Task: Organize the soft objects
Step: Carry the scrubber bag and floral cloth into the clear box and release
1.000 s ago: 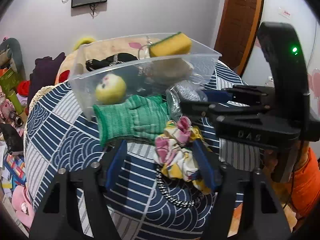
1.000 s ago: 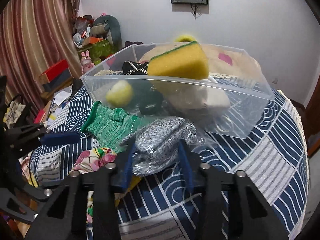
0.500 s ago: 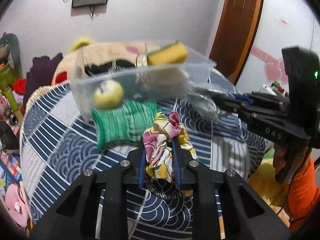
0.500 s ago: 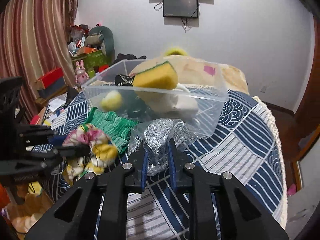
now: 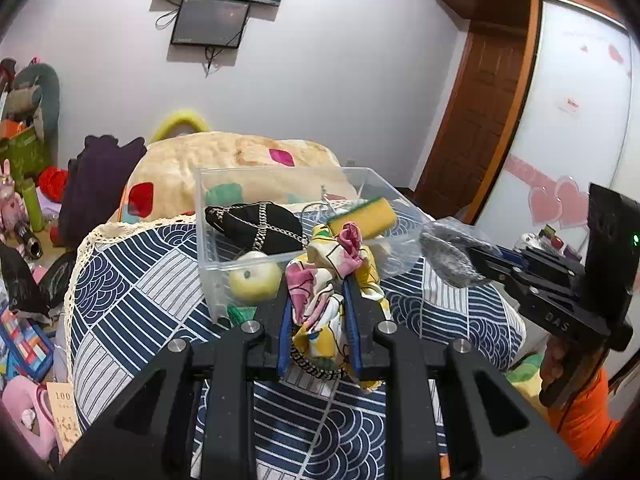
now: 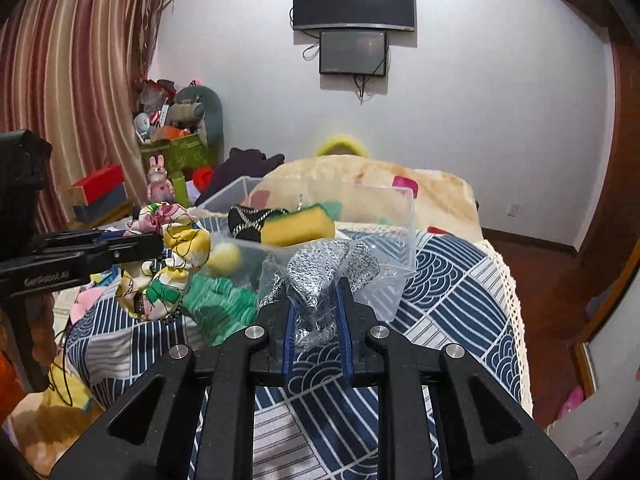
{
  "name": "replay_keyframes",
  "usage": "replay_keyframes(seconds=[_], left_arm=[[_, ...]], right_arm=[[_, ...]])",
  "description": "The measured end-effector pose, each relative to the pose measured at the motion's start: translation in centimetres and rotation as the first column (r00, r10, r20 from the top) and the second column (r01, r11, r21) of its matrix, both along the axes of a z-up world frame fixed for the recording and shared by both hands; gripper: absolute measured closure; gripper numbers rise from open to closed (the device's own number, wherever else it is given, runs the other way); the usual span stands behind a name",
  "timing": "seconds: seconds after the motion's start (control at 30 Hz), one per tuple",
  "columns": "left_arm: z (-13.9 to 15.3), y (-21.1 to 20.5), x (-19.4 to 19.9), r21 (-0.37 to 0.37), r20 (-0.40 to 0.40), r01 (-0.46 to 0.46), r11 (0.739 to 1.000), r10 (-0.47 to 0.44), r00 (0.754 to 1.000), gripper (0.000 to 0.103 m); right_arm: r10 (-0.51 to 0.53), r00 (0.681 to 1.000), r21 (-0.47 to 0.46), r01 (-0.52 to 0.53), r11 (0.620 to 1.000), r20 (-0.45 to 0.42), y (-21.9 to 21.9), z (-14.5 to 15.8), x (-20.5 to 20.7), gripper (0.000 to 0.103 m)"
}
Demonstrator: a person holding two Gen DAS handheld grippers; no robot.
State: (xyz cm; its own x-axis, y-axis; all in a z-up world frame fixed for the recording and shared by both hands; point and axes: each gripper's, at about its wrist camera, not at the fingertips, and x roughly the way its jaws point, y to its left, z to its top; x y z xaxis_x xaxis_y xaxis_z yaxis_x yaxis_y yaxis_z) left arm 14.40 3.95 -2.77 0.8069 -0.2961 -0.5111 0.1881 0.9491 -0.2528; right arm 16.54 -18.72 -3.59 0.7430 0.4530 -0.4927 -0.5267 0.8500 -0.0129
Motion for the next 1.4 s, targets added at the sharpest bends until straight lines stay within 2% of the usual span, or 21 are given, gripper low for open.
replay_keyframes(seconds=[0.27, 0.43, 0.57, 0.77, 0.87, 1.0, 1.17, 1.27, 1.4], left_arm=[[-0.6, 0.0, 3.0, 0.025, -0.008, -0.046, 0.999, 0.047, 0.999, 0.081], [-1.7, -0.1, 5.1, 0.047, -0.062, -0.075, 0.996, 0.078, 0.995, 0.078], [-1.9, -0.1, 5.4, 0.071, -0.046, -0.083, 0.994, 0.086, 0.995, 0.079], [-1.1, 1.4, 5.8, -0.018, -0.036, -0.096, 0.995, 0.096, 0.995, 0.083], [-0.3, 2.1, 6.0, -0.031, -0.016, -0.122, 0.992, 0.121, 0.993, 0.083], [1.1, 2.4, 6.3, -0.001, 0.043, -0.185, 0.983, 0.185, 0.982, 0.083], [1.6, 2.5, 7.6, 0.026, 0.076, -0.236, 0.971, 0.233, 0.969, 0.083], [0.9, 2.2, 8.8, 0.049, 0.059, -0.235, 0.971, 0.232, 0.971, 0.083], [-1.0, 1.3, 10.6, 0.1, 0.0, -0.209, 0.973, 0.21, 0.978, 0.083]], right_arm=[[0.015, 1.0, 0.001, -0.015, 1.0, -0.006, 0.7, -0.4, 0.1, 0.087], [0.015, 1.0, -0.001, -0.015, 1.0, -0.011, 0.7, -0.6, 0.1, 0.087], [0.012, 1.0, 0.005, -0.012, 1.0, -0.011, 0.5, -0.4, 0.3, 0.087], [-0.001, 1.0, 0.012, 0.001, 1.0, 0.002, 0.5, 0.1, 0.8, 0.087], [-0.018, 1.0, 0.014, 0.018, 1.0, 0.016, 0.6, 0.5, 1.4, 0.087], [-0.038, 0.999, 0.03, 0.038, 0.999, 0.006, 0.7, 0.9, 3.2, 0.087], [-0.065, 0.997, 0.022, 0.066, 0.998, -0.029, 1.3, 0.5, 5.8, 0.087], [-0.079, 0.995, 0.012, 0.079, 0.997, -0.054, 1.6, -0.1, 7.1, 0.087], [-0.086, 0.993, -0.012, 0.085, 0.996, -0.075, 2.2, -0.9, 8.0, 0.087]])
